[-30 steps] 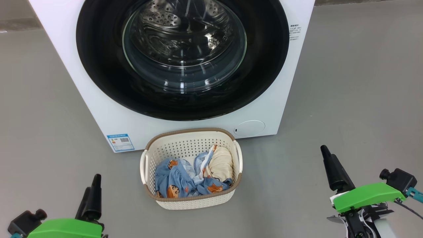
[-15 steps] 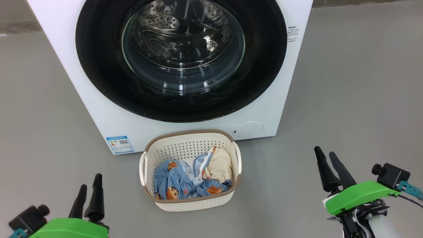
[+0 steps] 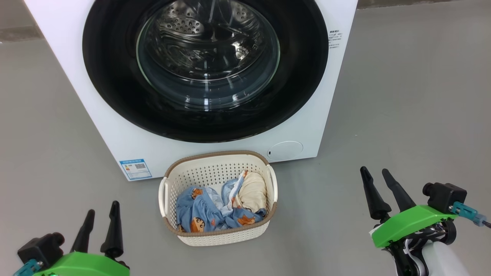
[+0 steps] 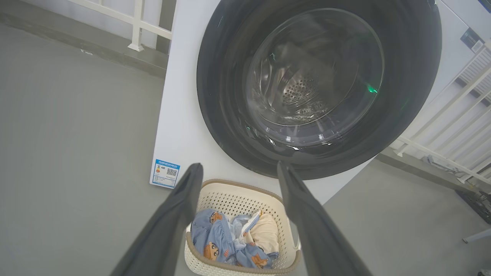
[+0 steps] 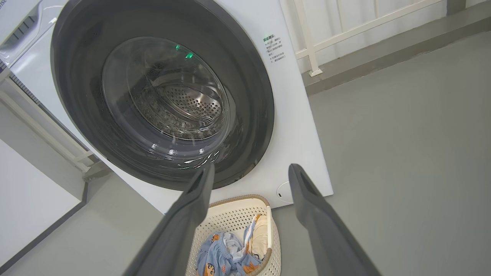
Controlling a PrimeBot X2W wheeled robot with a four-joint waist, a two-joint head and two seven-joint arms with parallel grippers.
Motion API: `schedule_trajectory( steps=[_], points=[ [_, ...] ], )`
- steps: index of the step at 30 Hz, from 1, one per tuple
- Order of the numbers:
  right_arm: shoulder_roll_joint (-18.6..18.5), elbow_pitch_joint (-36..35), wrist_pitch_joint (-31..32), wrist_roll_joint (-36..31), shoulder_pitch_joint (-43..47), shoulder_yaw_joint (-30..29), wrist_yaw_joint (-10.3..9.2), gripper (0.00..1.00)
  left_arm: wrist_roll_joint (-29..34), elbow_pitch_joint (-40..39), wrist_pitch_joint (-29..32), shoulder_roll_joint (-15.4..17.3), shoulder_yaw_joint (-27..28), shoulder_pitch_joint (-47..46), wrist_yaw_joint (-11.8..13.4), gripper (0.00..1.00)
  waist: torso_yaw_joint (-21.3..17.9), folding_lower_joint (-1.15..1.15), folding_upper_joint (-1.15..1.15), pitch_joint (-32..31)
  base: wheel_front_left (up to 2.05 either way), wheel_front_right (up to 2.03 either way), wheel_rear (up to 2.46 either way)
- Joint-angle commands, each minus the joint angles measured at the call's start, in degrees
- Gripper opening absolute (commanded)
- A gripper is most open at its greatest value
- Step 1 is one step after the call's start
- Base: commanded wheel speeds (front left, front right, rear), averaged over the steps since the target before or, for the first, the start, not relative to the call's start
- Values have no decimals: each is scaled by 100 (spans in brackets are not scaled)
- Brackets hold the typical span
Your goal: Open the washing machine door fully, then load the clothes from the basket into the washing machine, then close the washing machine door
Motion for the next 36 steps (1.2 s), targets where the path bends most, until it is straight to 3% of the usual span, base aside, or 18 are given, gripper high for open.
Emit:
schedule_trajectory(
  steps=[1,36],
  points=[
    [-51,-119,-98,-284,-264,127,6,100,286,-184,-95,133,174,-184,-5,100,-6,0,0,5,0,0,0],
    [-81,328,-685,-3455,-668,105,9,100,3026,-126,-686,247,528,-157,126,100,-76,0,0,-97,0,0,0]
  ],
)
